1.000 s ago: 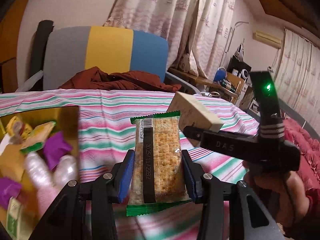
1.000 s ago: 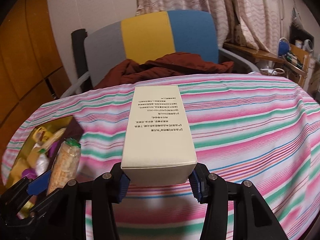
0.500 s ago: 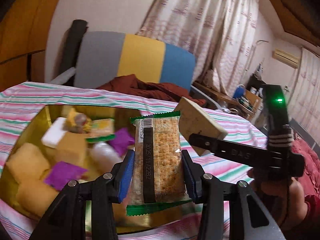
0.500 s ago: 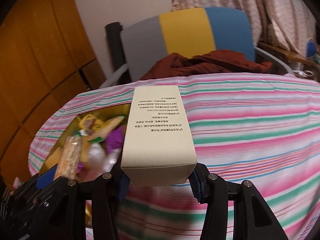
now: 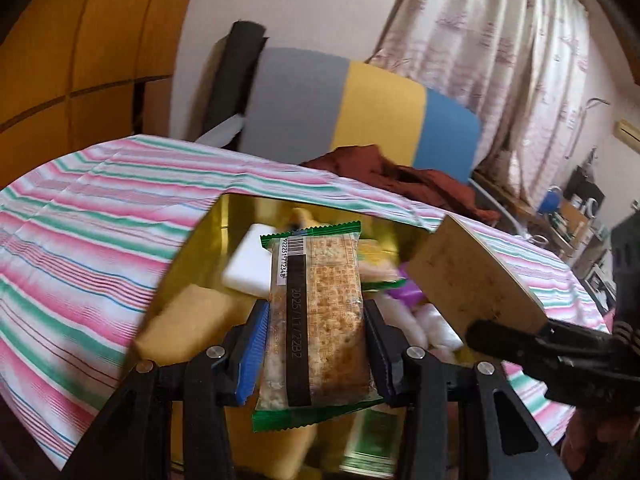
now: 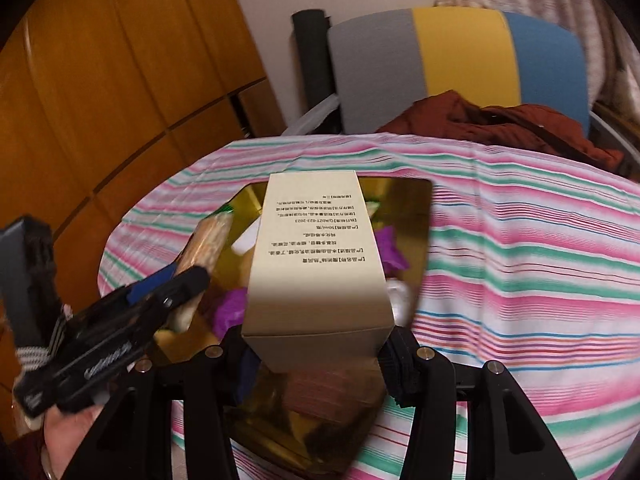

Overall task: Organize objects
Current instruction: 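Carry the cracker packet and cream box over the gold tray and release both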

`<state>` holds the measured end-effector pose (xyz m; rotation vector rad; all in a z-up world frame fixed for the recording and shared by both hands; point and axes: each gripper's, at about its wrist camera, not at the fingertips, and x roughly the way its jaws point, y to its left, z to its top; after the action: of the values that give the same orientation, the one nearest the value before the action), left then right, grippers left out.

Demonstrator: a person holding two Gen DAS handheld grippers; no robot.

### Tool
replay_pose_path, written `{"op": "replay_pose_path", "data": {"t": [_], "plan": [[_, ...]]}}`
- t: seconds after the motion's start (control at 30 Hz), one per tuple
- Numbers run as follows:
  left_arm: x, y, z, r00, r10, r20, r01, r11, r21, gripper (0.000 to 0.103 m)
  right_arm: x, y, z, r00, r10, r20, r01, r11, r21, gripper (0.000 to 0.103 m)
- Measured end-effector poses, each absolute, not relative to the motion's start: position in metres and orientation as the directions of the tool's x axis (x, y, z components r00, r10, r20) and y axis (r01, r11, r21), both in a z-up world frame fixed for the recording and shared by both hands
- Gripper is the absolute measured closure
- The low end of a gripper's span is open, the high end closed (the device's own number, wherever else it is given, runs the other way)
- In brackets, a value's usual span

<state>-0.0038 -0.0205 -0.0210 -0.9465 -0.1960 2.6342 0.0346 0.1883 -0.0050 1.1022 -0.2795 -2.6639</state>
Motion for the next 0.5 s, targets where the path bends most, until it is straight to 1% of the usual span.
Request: {"op": "replay_pose_path", "data": {"t": [0.1,0.23,0.3,0.37,0.43,0.5], "plan": [[-0.014,-0.026,-0.025,-0.709,0.330,-0.624,-0.245,-0.944,-0.221,0.057,0.027,0.176,-0.008,-0.668,-0.312,-0.675,0.163,-0.947,0.276,0.052],[-0.020,-0.026,-0.029,-0.671,0.345,-0.656,-0.259,-0.938,-0.228,0.056,0.017,0.160,-0.014,-0.646,-0.341,-0.683,0.191,-0.938,0.289,0.052],[-0.017,-0.026,-0.028,-0.680,0.334,-0.653,-0.250,-0.942,-0.222,0.052,0.012,0.158,-0.018,-0.637,-0.336,-0.694,0.184,-0.940,0.286,0.043],[-0.012,-0.029,-0.024,-0.692,0.346,-0.633,-0.248,-0.938,-0.241,0.048,0.011,0.161,-0.020,-0.632,-0.361,-0.686,0.180,-0.929,0.324,0.031],[-0.011,-0.033,-0.022,-0.705,0.339,-0.622,-0.235,-0.940,-0.246,0.045,0.016,0.167,-0.018,-0.645,-0.365,-0.671,0.171,-0.925,0.339,0.029],[-0.007,-0.037,-0.018,-0.726,0.319,-0.609,-0.208,-0.946,-0.249,0.044,0.024,0.172,-0.015,-0.665,-0.353,-0.658,0.163,-0.928,0.334,0.029]]}}
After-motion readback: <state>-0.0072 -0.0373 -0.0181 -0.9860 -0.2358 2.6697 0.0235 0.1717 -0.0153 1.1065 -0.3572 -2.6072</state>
